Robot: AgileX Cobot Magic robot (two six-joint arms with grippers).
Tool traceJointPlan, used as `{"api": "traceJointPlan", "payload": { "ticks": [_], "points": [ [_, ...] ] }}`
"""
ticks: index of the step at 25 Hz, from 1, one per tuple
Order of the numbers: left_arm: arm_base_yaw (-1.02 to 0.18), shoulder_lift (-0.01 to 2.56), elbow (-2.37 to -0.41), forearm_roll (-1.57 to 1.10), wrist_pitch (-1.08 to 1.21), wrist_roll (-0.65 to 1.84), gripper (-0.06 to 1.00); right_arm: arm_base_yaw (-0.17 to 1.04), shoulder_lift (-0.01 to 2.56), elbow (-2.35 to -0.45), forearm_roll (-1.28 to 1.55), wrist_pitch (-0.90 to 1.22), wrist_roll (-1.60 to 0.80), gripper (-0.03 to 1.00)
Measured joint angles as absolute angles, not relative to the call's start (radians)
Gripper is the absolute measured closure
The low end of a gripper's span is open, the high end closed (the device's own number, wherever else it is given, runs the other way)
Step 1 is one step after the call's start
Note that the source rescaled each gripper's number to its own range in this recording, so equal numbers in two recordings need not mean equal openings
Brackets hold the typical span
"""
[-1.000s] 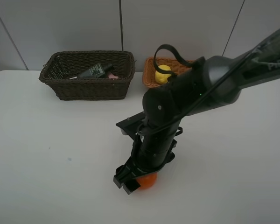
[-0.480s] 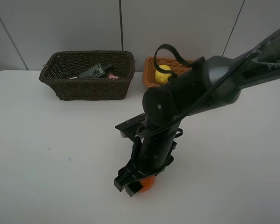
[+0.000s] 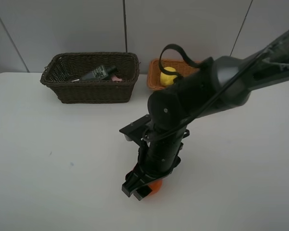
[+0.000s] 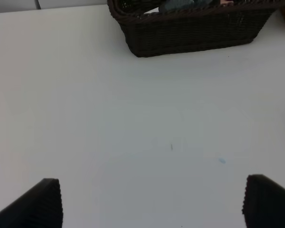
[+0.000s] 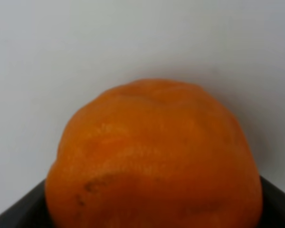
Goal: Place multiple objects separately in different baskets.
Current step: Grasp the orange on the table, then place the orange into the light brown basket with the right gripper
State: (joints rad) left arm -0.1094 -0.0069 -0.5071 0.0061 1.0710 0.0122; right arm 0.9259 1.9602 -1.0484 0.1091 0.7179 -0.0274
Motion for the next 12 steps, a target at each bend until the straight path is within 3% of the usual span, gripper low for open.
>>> {"api": "traceJointPlan", "payload": {
  "ticks": [6, 12],
  "points": [
    [-0.109, -0.007, -0.507, 0.006, 1.071, 0.012, -0.06, 0.872, 1.858, -1.174, 0.02, 0.823, 0.0, 0.42],
    [-0.109, -0.007, -0.507, 0.006, 1.071, 0.012, -0.06, 0.639, 1.842, -1.368, -0.058, 0.828, 0.013, 0.43]
  ]
}}
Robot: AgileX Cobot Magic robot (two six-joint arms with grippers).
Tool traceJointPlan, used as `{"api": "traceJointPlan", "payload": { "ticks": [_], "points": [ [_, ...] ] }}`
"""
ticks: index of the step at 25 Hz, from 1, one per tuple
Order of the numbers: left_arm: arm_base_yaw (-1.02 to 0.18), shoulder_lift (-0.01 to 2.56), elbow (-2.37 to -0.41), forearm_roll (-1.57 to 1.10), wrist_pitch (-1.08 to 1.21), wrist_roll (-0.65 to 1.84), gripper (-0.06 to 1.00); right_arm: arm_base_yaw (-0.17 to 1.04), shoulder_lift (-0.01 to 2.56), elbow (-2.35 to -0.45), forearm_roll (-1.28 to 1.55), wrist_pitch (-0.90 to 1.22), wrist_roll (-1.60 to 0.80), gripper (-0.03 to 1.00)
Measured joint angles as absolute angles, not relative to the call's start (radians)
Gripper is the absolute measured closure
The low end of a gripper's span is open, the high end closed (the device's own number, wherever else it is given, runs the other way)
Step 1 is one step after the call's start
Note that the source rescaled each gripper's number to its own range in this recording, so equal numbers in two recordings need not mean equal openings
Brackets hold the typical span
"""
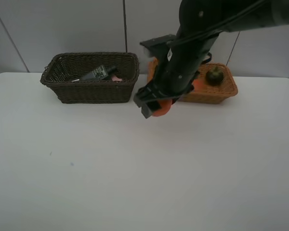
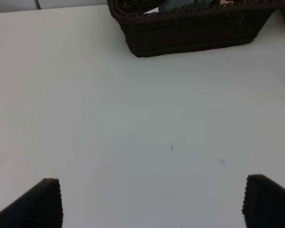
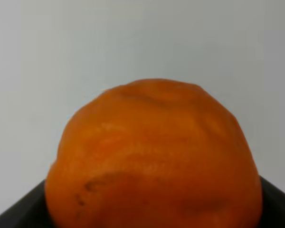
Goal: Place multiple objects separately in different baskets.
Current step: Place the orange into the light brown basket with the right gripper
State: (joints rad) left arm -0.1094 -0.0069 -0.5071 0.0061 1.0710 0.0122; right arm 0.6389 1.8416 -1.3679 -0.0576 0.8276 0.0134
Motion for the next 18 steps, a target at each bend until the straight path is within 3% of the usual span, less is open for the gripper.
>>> {"api": "traceJointPlan", "payload": {
  "ticks": [6, 14, 15, 17, 18],
  "points": [
    [-0.109, -0.007, -0.507, 0.006, 1.071, 0.012, -0.06, 0.356, 1.957, -1.502, -0.066, 0.632, 0.013, 0.43],
    [-0.109, -0.007, -0.507, 0.006, 1.071, 0.012, -0.06, 0.241, 2.182, -1.675, -0.067, 0.594, 0.025, 0.42],
    [-0.109, -0.007, -0.507, 0.006, 1.071, 0.012, -0.06, 0.241, 2.193, -1.682, -0.069, 0.589, 0.027, 0.35],
    [-0.109, -0.007, -0.507, 0.006, 1.071, 0.012, -0.06, 0.241, 2.199, -1.685, -0.078, 0.583, 0.028, 0.11],
    [-0.109, -0.007, -0.507, 0.006, 1.071, 0.012, -0.06, 0.241, 2.199, -1.685, -0.082, 0.582, 0.028, 0.06]
  ]
}}
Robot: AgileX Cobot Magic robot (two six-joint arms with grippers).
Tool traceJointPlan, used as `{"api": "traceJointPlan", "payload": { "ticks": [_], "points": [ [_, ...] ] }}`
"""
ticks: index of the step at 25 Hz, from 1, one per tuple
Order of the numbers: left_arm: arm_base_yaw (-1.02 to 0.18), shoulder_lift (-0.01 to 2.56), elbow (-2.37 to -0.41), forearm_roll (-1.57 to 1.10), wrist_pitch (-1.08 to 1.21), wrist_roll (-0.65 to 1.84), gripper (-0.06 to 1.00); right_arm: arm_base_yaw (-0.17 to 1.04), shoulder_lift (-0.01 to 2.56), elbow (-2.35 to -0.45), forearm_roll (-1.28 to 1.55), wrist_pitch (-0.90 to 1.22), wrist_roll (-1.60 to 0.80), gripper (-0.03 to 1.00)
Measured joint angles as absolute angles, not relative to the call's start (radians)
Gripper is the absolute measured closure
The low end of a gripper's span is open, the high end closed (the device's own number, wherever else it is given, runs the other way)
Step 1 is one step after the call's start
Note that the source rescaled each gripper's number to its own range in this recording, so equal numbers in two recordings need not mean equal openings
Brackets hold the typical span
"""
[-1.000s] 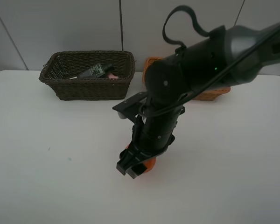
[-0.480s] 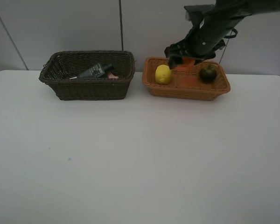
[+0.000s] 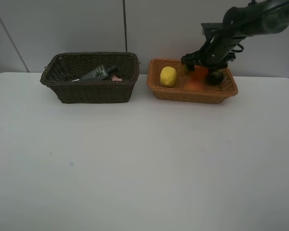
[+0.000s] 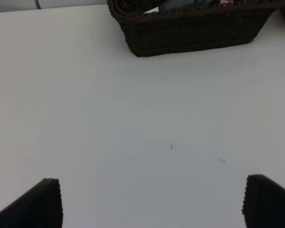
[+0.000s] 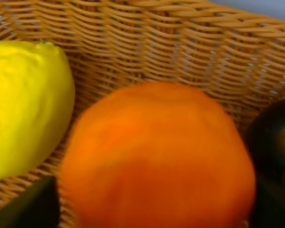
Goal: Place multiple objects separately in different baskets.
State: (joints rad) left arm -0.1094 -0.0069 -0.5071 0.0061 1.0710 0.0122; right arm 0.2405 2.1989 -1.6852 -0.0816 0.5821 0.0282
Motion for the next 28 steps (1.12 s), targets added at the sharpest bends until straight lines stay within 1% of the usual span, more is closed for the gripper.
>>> {"api": "traceJointPlan", "payload": {
  "ticks": [1, 5, 10, 12, 15, 19, 21, 25, 28],
  "points": [
    [-0.109, -0.007, -0.507, 0.006, 1.071, 0.012, -0.06, 0.241, 2.199, -1.688, -0.084, 0.582, 0.028, 0.02],
    [-0.109, -0.007, -0.507, 0.006, 1.071, 0.012, -0.06, 0.241, 2.187, -1.693, -0.086, 0.621, 0.029, -0.02],
    [-0.109, -0.007, -0.507, 0.006, 1.071, 0.012, -0.06, 0.227, 2.096, -1.693, -0.12, 0.728, 0.07, -0.03],
    [-0.109, -0.007, -0.507, 0.006, 1.071, 0.012, -0.06, 0.187, 2.04, -1.693, -0.136, 0.764, 0.098, -0.03],
    [-0.109, -0.007, -0.507, 0.006, 1.071, 0.012, -0.06, 0.085, 1.97, -1.676, -0.18, 0.828, 0.119, -0.03],
    [-0.109, -0.007, -0.507, 0.006, 1.071, 0.012, -0.06, -0.058, 1.891, -1.566, -0.174, 0.865, 0.129, -0.03],
    [-0.109, -0.007, -0.507, 0.006, 1.071, 0.012, -0.06, -0.096, 1.841, -1.497, -0.169, 0.868, 0.129, -0.03],
    [-0.109, -0.007, -0.507, 0.006, 1.071, 0.012, -0.06, -0.107, 1.682, -1.343, -0.166, 0.841, 0.129, -0.03],
    [-0.109, -0.007, -0.507, 0.006, 1.071, 0.012, -0.06, -0.084, 1.519, -1.227, -0.16, 0.804, 0.129, -0.03]
  ]
}}
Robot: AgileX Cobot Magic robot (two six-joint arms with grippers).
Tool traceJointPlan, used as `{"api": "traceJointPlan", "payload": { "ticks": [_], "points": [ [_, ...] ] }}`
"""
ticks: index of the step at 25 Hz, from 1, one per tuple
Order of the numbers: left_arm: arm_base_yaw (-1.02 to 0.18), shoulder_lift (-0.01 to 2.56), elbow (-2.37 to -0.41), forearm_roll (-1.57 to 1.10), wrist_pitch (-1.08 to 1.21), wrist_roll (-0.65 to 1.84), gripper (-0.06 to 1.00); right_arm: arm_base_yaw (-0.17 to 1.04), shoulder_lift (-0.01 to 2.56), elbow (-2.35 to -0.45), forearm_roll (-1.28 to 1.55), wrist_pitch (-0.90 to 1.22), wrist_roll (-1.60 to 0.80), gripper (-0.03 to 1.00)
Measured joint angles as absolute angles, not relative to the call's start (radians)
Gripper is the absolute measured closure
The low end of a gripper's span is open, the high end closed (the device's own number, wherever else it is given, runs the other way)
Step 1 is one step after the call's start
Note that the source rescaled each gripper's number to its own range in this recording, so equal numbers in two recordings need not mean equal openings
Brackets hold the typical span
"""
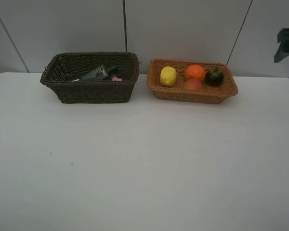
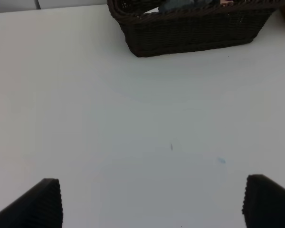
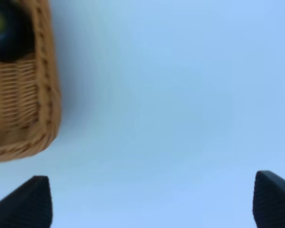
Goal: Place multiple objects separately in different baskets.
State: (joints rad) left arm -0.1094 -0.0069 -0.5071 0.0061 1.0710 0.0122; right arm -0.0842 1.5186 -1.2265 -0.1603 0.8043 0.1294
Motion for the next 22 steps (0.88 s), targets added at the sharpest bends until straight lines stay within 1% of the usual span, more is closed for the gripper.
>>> {"api": "traceJointPlan", "payload": {
  "ticks": [3, 6, 13, 16, 22],
  "points": [
    [-0.109, -0.007, -0.507, 0.006, 1.071, 0.012, -0.06, -0.045, 1.332, -1.109, -0.15, 0.801, 0.129, -0.03],
    [-0.109, -0.007, -0.507, 0.006, 1.071, 0.012, -0.06, -0.008, 1.135, -0.998, -0.145, 0.84, 0.129, -0.03],
    [-0.109, -0.007, -0.507, 0.006, 1.071, 0.012, -0.06, 0.019, 0.627, -0.746, -0.104, 0.946, 0.129, -0.03],
    [-0.109, -0.007, -0.507, 0.006, 1.071, 0.012, -0.06, 0.019, 0.426, -0.688, -0.089, 0.996, 0.129, -0.03],
    [-0.109, -0.007, -0.507, 0.006, 1.071, 0.012, -0.06, 0.019, 0.122, -0.614, -0.065, 1.065, 0.129, -0.03]
  ]
}}
